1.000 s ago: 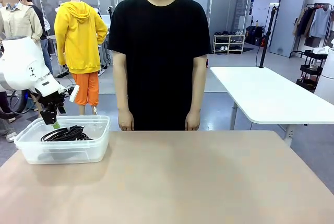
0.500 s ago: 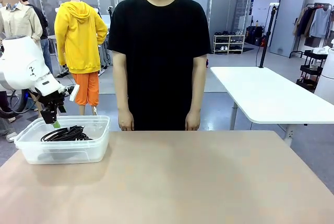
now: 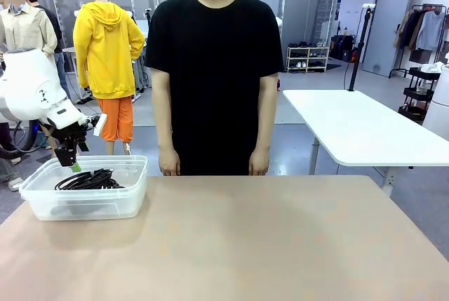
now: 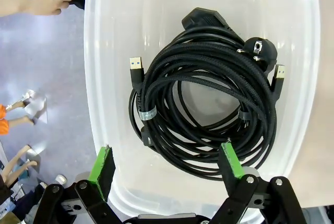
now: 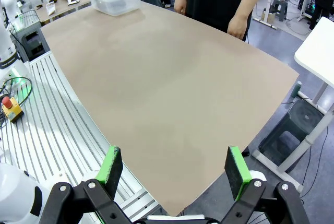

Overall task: Organize and store the cables.
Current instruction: Place the USB Extension Cable into the Organizing box.

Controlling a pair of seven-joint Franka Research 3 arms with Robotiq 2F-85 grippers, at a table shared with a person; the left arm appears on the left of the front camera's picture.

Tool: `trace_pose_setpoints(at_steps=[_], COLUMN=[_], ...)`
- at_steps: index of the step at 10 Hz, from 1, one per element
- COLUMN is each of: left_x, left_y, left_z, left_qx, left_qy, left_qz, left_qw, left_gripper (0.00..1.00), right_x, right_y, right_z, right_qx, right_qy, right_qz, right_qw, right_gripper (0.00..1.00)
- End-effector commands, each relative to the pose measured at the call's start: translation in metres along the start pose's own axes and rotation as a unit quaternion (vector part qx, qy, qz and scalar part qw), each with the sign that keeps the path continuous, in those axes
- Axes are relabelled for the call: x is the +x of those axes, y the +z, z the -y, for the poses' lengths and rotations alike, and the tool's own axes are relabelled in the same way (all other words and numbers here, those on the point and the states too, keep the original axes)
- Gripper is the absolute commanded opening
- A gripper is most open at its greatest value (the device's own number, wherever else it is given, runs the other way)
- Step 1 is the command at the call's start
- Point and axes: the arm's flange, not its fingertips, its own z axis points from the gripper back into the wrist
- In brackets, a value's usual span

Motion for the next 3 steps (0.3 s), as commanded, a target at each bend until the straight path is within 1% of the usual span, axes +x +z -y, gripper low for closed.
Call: trace_pose_setpoints(at_steps=[1,3], left_x=[-0.0017,-0.0017], left_y=[-0.0009,-0.0009], left_z=[-0.0034,-0.0034], left_qx=[0.002,0.002], left_qy=[0.001,0.001], left_qz=[0.002,0.002], left_qw=[1.0,1.0], left_gripper=[1.0,1.0], right_x=[0.001,0.001], right_y=[0.0019,0.0019], right_z=[-0.0002,-0.0002], right_qx=[-0.001,-0.001], right_qy=[0.008,0.008], right_qz=[0.006,0.006], right_qw=[1.0,1.0], right_gripper=[1.0,1.0])
